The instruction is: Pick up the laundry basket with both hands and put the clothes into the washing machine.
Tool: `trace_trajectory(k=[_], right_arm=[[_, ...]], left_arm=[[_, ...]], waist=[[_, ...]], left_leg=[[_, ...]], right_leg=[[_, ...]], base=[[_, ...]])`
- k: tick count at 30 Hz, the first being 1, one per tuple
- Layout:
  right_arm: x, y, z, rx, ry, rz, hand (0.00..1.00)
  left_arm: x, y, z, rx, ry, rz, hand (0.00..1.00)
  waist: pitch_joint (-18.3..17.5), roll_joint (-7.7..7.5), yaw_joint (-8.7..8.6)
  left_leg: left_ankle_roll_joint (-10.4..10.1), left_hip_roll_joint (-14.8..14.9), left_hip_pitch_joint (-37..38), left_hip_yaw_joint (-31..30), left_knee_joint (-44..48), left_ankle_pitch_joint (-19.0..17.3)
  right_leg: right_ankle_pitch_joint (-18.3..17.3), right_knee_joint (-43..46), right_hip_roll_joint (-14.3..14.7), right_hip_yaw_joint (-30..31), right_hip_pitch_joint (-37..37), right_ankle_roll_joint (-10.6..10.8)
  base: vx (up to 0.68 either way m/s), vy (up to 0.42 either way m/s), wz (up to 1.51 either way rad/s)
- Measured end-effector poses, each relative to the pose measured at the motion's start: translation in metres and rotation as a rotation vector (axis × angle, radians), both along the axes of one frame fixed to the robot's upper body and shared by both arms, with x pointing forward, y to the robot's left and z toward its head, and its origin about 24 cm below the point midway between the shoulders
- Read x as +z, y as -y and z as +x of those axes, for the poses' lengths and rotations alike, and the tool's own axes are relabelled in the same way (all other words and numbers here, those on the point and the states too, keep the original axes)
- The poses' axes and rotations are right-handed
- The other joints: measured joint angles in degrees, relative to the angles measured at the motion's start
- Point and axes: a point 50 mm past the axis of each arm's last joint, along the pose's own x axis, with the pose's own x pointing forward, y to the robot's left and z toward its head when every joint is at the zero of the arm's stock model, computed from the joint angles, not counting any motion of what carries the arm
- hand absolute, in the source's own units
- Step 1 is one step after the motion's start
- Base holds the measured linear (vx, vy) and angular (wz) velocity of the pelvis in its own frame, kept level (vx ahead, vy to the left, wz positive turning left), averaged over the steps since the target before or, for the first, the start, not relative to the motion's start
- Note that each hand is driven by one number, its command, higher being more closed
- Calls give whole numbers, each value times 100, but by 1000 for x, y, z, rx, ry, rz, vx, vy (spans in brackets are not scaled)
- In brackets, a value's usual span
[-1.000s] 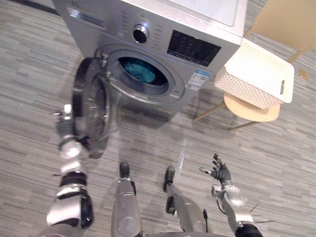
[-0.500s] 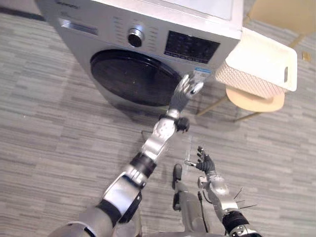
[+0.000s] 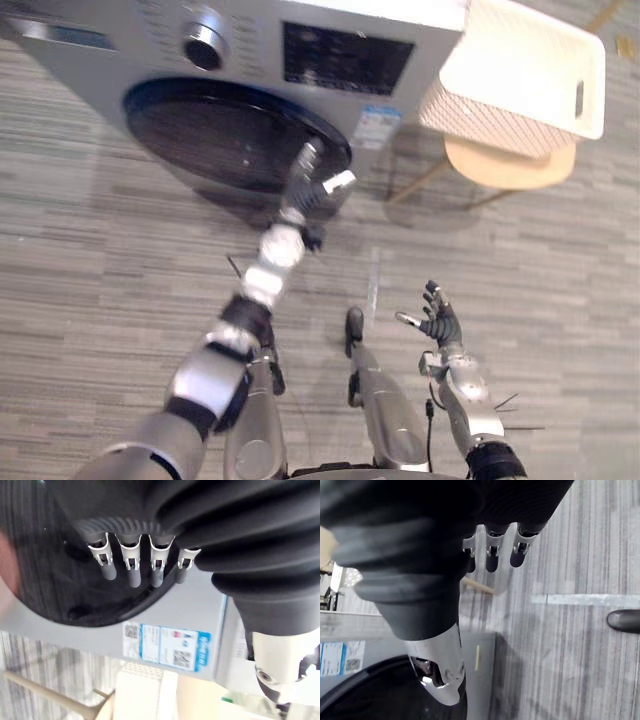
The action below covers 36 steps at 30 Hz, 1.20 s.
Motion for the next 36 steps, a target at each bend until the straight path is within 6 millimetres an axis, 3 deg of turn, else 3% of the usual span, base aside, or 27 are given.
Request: trace_trajectory(k=[1,3,4,8,12,15,17,20,21,22,23,25,27,29,31,32,33,34,36], right_arm=[[-4,0,-3,-4,-19,0,0],[-20,3,-13,-12,-100,-20,0],[-27,5,-17,-16,-135,-27,0],[-42,6,-27,-8,-219,-45,0],[-57,7,-41,-4,-305,-61,0],[-69,8,-56,-8,-377,-68,0],[-74,9,-63,0,-411,-83,0],[-78,18,-71,-44,-437,-89,0],[-79,21,-73,-61,-447,-97,0],[-78,26,-71,-61,-448,-120,0],[-77,29,-68,-46,-454,-150,0],[-73,31,-61,-14,-443,-201,0],[-69,27,-51,26,-419,-231,0],[-65,26,-42,60,-398,-260,0],[-63,27,-38,69,-390,-278,0],[-63,28,-38,75,-394,-286,0],[-64,27,-39,78,-398,-286,0],[-65,25,-40,88,-401,-285,0],[-62,22,-37,99,-384,-288,0]], left_arm=[[-9,2,-8,-12,-24,-24,0],[-48,-5,-39,-24,-142,-110,0],[-69,-15,-55,-1,-209,-138,0],[-121,-50,-91,127,-401,-164,0],[-174,-78,-124,221,-632,-102,0],[-214,-102,-165,328,-852,-65,0],[-229,-119,-192,406,-947,-51,0],[-236,-137,-215,467,-1015,-1,0],[-236,-139,-215,473,-1015,7,0],[-236,-140,-216,479,-1016,12,0],[-237,-142,-219,493,-1021,17,0],[-238,-152,-230,562,-1036,10,0],[-239,-159,-240,608,-1052,10,0],[-240,-162,-246,624,-1063,19,0],[-238,-164,-243,629,-1049,19,0],[-233,-166,-236,630,-1010,18,0],[-229,-167,-231,629,-983,21,0],[-221,-170,-219,624,-921,23,0],[-213,-171,-207,620,-857,21,0]], waist=[[-57,39,38],[-363,251,43],[-498,402,63],[-755,649,85],[-832,695,87],[-836,690,179],[-842,688,235],[-944,730,200],[-968,682,204],[-1001,751,238],[-1024,802,255],[-1020,679,382],[-1040,613,380],[-1051,547,378],[-1054,546,358],[-1049,559,338],[-1042,578,320],[-1030,580,270],[-1004,611,220]], left_leg=[[-12,-47,76,-52,-70,14],[-4,-156,341,-204,-307,127],[-6,-190,512,-313,-404,140],[-51,-283,931,-772,-752,313],[-75,-370,1103,-1367,-643,330],[-111,-500,1203,-1766,-451,298],[-113,-596,1205,-2035,-404,299],[-17,-538,969,-1752,-417,199],[15,-415,875,-1287,-363,198],[39,-189,716,-561,-165,211],[50,-97,640,-275,-24,219],[242,-180,540,-201,348,26],[308,-227,293,-183,963,-427],[439,-340,140,-117,1612,-1032],[604,-577,237,-189,1789,-1301],[725,-719,397,-337,1773,-1414],[745,-744,480,-473,1766,-1456],[849,-806,631,-754,1748,-1577],[881,-909,994,-1120,1550,-1620]], right_leg=[[-43,5,-14,-36,71,-13],[-214,58,-76,-270,327,-8],[-340,148,-95,-379,489,1],[-624,311,-130,-867,954,-37],[-1100,825,-227,-1462,1309,-19],[-1526,1392,-398,-1882,1534,11],[-1733,1617,-497,-2177,1689,50],[-1923,1539,-611,-2817,1874,166],[-1921,1471,-623,-2890,1866,172],[-1926,1477,-635,-2962,1861,186],[-1960,1515,-655,-2951,1849,243],[-2005,1513,-753,-2787,1894,367],[-2081,1597,-883,-2785,1907,509],[-2161,2126,-1188,-2712,1896,679],[-2050,3321,-1655,-2382,1554,497],[-1663,4376,-1862,-1866,1105,-59],[-1645,4808,-1830,-1567,899,18],[-2044,5331,-1537,-1204,604,144],[-2449,5425,-1058,-959,145,-43]], base=[[128,-14,49],[117,-1,55],[105,-1,45],[85,-7,60],[8,-24,87],[-25,-22,79],[-78,-36,81],[-96,-17,118],[-13,34,116],[9,55,84],[92,86,51],[118,106,9],[169,144,3],[317,229,3],[357,245,30],[293,223,51],[377,199,90],[390,96,111],[452,58,111]])
